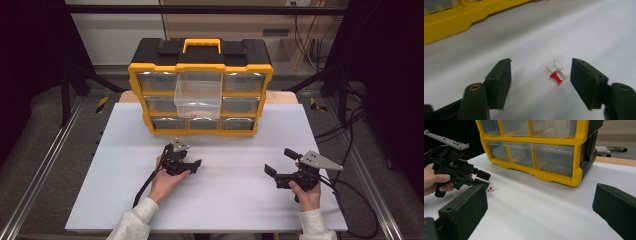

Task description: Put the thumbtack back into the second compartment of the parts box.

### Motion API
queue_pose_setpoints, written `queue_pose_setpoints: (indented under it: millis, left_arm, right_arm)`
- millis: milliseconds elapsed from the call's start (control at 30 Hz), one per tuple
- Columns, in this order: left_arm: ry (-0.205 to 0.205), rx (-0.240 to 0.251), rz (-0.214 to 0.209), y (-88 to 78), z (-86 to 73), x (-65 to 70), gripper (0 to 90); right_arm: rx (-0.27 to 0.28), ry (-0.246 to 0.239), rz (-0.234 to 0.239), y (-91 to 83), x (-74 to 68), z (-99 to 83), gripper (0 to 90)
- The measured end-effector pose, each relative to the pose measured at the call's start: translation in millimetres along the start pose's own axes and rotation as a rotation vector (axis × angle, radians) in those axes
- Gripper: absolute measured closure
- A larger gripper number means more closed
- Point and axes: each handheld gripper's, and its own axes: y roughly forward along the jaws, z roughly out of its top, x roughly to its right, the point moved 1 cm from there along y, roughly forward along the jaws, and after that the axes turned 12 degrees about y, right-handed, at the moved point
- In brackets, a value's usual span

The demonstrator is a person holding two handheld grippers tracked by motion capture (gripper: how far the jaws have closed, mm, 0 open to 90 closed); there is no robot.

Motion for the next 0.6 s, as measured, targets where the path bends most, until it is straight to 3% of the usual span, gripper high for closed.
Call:
queue_pose_setpoints:
  millis: [433,600]
  left_arm:
    - [0.001,-0.015,-0.023,3.2,-1.1,5.9,65.5]
    - [0.009,-0.020,-0.017,3.5,-1.3,7.2,72.2]
  right_arm:
    - [0.002,0.003,0.000,-0.4,0.2,0.5,0.3]
    - [0.001,0.003,0.000,-0.4,0.2,0.5,0.2]
